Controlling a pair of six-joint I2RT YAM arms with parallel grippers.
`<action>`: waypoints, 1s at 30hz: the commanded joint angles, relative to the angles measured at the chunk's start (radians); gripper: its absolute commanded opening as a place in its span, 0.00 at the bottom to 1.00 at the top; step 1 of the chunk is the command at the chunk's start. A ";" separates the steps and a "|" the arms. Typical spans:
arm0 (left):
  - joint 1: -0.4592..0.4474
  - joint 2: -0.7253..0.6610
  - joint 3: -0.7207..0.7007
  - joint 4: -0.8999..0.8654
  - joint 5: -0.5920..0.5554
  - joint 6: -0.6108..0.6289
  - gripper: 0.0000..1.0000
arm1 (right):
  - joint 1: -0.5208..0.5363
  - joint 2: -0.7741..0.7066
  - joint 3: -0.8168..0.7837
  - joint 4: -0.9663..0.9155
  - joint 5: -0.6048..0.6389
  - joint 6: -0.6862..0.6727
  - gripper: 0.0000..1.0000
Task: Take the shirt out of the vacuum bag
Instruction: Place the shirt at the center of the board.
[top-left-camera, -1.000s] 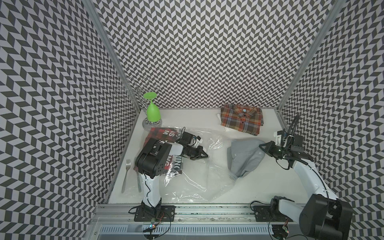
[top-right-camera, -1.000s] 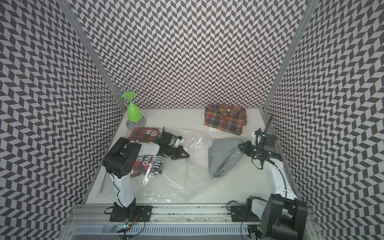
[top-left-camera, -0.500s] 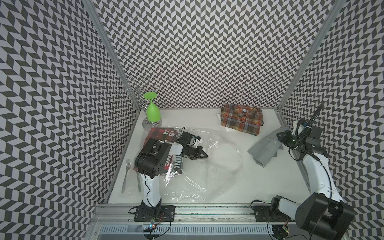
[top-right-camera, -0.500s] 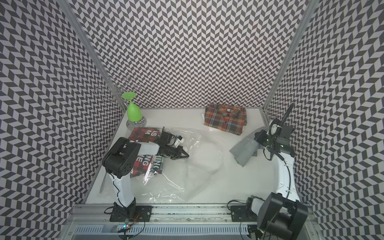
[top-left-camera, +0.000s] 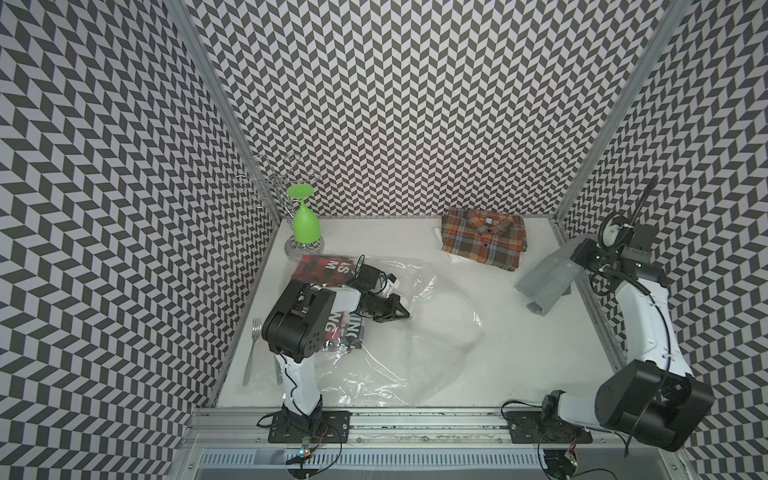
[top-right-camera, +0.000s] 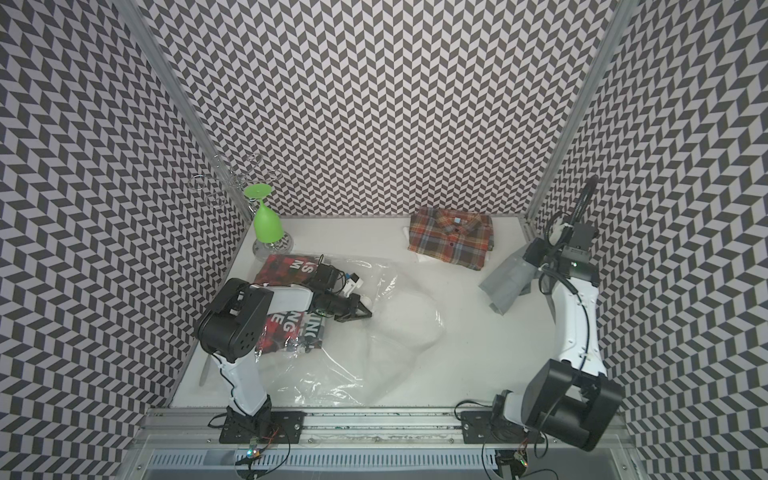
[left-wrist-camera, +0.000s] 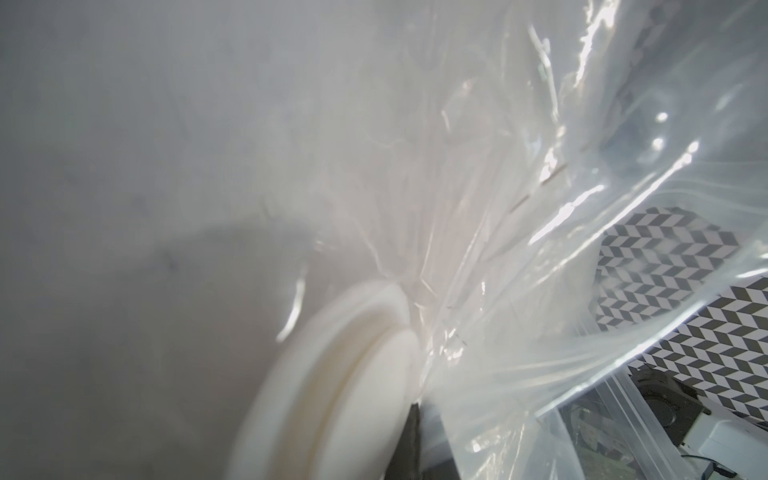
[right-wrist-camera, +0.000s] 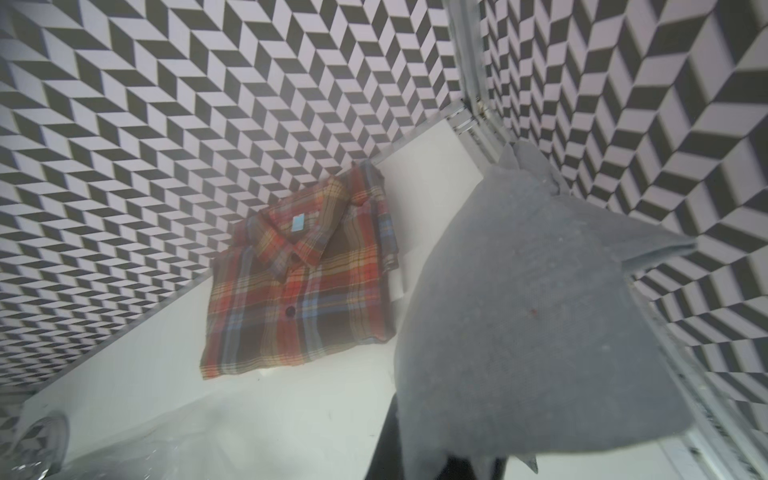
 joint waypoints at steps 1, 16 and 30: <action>0.008 -0.055 -0.021 -0.063 -0.022 0.022 0.00 | 0.017 0.014 0.135 -0.042 0.196 -0.119 0.00; 0.045 -0.215 -0.136 -0.154 -0.033 0.099 0.00 | 0.829 0.571 0.065 -0.128 0.899 -0.225 0.00; 0.072 -0.279 -0.192 -0.181 -0.056 0.100 0.00 | 0.984 0.466 -0.141 -0.046 0.618 -0.139 0.02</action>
